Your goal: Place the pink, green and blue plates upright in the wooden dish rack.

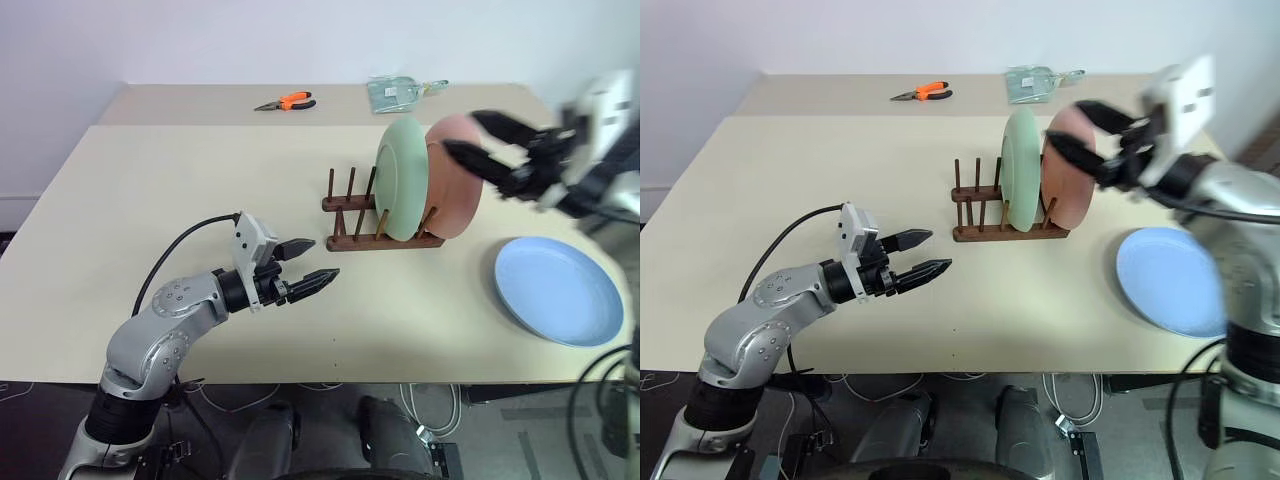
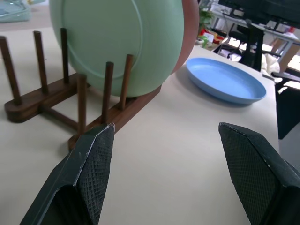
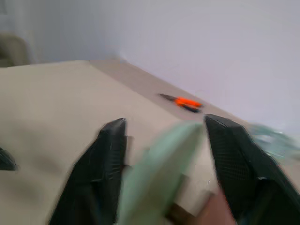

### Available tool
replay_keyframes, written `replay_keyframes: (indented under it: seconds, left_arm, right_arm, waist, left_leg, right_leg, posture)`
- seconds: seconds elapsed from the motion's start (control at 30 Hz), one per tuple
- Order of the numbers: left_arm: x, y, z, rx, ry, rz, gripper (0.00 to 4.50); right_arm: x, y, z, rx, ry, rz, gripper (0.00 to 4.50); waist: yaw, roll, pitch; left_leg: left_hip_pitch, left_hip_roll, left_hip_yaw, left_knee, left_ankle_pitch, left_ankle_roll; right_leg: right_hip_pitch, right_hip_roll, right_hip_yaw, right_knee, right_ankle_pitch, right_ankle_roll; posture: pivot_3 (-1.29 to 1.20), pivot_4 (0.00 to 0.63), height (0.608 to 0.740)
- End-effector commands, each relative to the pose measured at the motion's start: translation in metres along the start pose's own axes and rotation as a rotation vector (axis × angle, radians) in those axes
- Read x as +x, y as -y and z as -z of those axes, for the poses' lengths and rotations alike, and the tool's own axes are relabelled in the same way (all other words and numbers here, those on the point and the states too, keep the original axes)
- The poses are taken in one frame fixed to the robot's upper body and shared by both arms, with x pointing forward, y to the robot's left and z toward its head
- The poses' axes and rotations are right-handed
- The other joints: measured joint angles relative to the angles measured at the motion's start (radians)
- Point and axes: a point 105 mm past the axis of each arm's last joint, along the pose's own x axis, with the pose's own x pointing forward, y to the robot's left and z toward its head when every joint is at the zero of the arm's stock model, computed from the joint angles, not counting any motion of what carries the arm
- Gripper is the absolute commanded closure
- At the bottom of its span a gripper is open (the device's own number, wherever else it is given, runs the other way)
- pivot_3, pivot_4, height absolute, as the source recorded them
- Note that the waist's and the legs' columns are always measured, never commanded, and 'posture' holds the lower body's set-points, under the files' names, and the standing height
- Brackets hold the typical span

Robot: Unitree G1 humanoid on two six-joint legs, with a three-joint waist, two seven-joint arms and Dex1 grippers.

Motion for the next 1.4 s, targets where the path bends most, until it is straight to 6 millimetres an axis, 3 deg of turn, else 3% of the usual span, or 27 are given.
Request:
replay_keyframes:
  seconds: [0.03,0.13,0.2,0.3,0.43,0.57,0.7,0.73,0.77,0.8,0.9,1.0,1.07,1.13,1.2,1.27,1.4]
  left_arm:
    - [0.003,0.004,-0.001,0.020,0.000,0.044,0.85]
    - [0.007,0.006,0.003,0.040,-0.026,0.084,0.85]
    - [0.010,0.006,0.005,0.052,-0.037,0.100,0.85]
    - [0.013,0.009,0.011,0.090,-0.076,0.141,0.85]
    - [0.015,0.012,0.014,0.095,-0.080,0.166,0.85]
    - [0.014,0.010,0.014,0.098,-0.079,0.161,0.85]
    - [0.014,0.009,0.014,0.100,-0.077,0.155,0.85]
    - [0.013,0.009,0.014,0.100,-0.077,0.153,0.85]
    - [0.013,0.009,0.014,0.100,-0.076,0.151,0.85]
    - [0.012,0.009,0.014,0.099,-0.076,0.148,0.85]
    - [0.011,0.004,0.013,0.098,-0.067,0.123,0.85]
    - [0.010,-0.002,0.011,0.091,-0.051,0.100,0.85]
    - [0.005,-0.021,0.006,0.101,-0.031,0.019,0.85]
    - [0.001,-0.034,0.004,0.114,-0.024,-0.037,0.85]
    - [0.000,-0.039,0.004,0.125,-0.022,-0.061,0.85]
    - [0.000,-0.042,0.003,0.131,-0.016,-0.073,0.85]
    - [-0.006,-0.046,0.003,0.133,-0.001,-0.112,0.85]
  right_arm:
    - [-0.043,0.010,0.032,0.009,-0.182,0.076,0.02]
    - [-0.067,0.000,0.086,0.032,-0.402,0.120,0.02]
    - [-0.074,-0.005,0.106,0.049,-0.464,0.148,0.02]
    - [-0.088,-0.021,0.155,0.042,-0.649,0.197,0.02]
    - [-0.096,-0.017,0.191,0.045,-0.772,0.315,0.02]
    - [-0.100,-0.013,0.203,0.048,-0.820,0.359,1.83]
    - [-0.098,-0.001,0.199,0.017,-0.811,0.400,3.77]
    - [-0.095,0.002,0.195,-0.006,-0.800,0.403,4.36]
    - [-0.092,0.006,0.188,-0.025,-0.778,0.406,4.45]
    - [-0.087,0.009,0.180,-0.042,-0.748,0.408,4.45]
    - [-0.058,0.017,0.128,-0.158,-0.551,0.360,4.45]
    - [-0.042,0.025,0.090,-0.202,-0.401,0.359,4.45]
    - [-0.010,0.027,-0.002,-0.137,-0.015,0.315,4.45]
    - [0.002,0.015,-0.063,-0.019,0.272,0.202,4.45]
    - [0.010,0.001,-0.087,0.081,0.396,0.089,4.45]
    - [0.016,-0.011,-0.099,0.138,0.445,0.011,4.45]
    - [0.047,-0.067,-0.115,0.395,0.561,-0.291,4.45]
  waist:
    - [0.013,-0.001,-0.001]
    - [0.021,0.001,-0.001]
    - [0.015,0.005,-0.001]
    - [0.007,0.005,-0.002]
    - [-0.005,0.006,-0.002]
    - [-0.003,0.005,-0.002]
    - [-0.002,0.005,-0.002]
    - [-0.003,0.005,-0.002]
    - [-0.004,0.004,-0.002]
    - [-0.005,0.004,-0.002]
    - [-0.006,0.005,-0.002]
    - [-0.008,0.008,-0.001]
    - [-0.013,0.011,0.002]
    - [-0.020,0.014,0.004]
    - [-0.016,0.008,0.002]
    - [-0.006,-0.001,-0.003]
    - [-0.006,0.002,-0.001]
  left_leg:
    - [0.000,0.000,-0.001,0.000,0.000,0.000]
    - [0.000,0.000,0.001,0.001,-0.001,0.001]
    - [0.001,0.000,0.006,0.001,-0.001,0.001]
    - [0.001,0.002,0.010,0.001,-0.001,0.001]
    - [0.001,0.008,0.017,0.001,-0.001,0.001]
    - [0.001,0.010,0.017,0.001,-0.001,0.002]
    - [0.001,0.010,0.017,0.001,-0.001,0.002]
    - [0.001,0.010,0.018,0.001,-0.001,0.002]
    - [0.001,0.010,0.018,0.002,-0.001,0.002]
    - [0.001,0.010,0.018,0.002,-0.001,0.002]
    - [0.001,0.010,0.018,0.001,-0.001,0.002]
    - [0.001,0.010,0.019,0.001,-0.001,0.002]
    - [0.001,0.010,0.019,0.001,-0.001,0.002]
    - [0.001,0.012,0.020,0.002,-0.001,0.002]
    - [0.001,0.015,0.019,0.000,-0.001,0.002]
    - [0.001,0.017,0.016,-0.003,-0.001,0.002]
    - [-0.001,0.015,0.019,-0.001,-0.002,0.002]
  right_leg:
    - [0.001,0.000,-0.001,-0.001,0.000,0.000]
    - [0.001,0.000,0.000,-0.001,-0.001,0.001]
    - [0.000,-0.001,0.002,0.000,-0.001,0.001]
    - [0.000,-0.002,0.003,0.000,-0.002,0.002]
    - [0.000,-0.002,0.002,-0.001,-0.002,0.002]
    - [-0.001,-0.002,0.002,-0.001,-0.002,0.002]
    - [-0.001,-0.002,0.002,-0.001,-0.002,0.002]
    - [0.000,-0.002,0.002,-0.001,-0.002,0.002]
    - [0.000,-0.002,0.002,-0.001,-0.002,0.002]
    - [0.000,-0.001,0.002,-0.001,-0.002,0.002]
    - [0.000,0.000,0.002,-0.001,-0.002,0.002]
    - [-0.001,0.000,0.002,-0.001,-0.002,0.002]
    - [-0.001,0.000,0.002,0.000,-0.002,0.002]
    - [-0.002,0.000,0.002,-0.001,0.000,0.001]
    - [-0.001,0.001,-0.002,-0.001,0.000,0.000]
    - [0.000,0.003,-0.008,-0.001,0.001,-0.001]
    - [-0.001,-0.001,-0.004,-0.001,0.001,-0.001]
  posture:
    - [0.00,0.150,0.740]
    - [0.00,0.150,0.740]
    - [0.00,0.150,0.740]
    - [0.00,0.150,0.740]
    - [0.00,0.150,0.740]
    - [0.00,0.150,0.740]
    - [0.00,0.150,0.740]
    - [0.00,0.150,0.740]
    - [0.00,0.150,0.740]
    - [0.00,0.150,0.740]
    - [0.00,0.150,0.740]
    - [0.00,0.150,0.740]
    - [0.00,0.150,0.740]
    - [0.00,0.150,0.740]
    - [0.00,0.150,0.740]
    - [0.00,0.150,0.740]
    - [0.00,0.150,0.740]
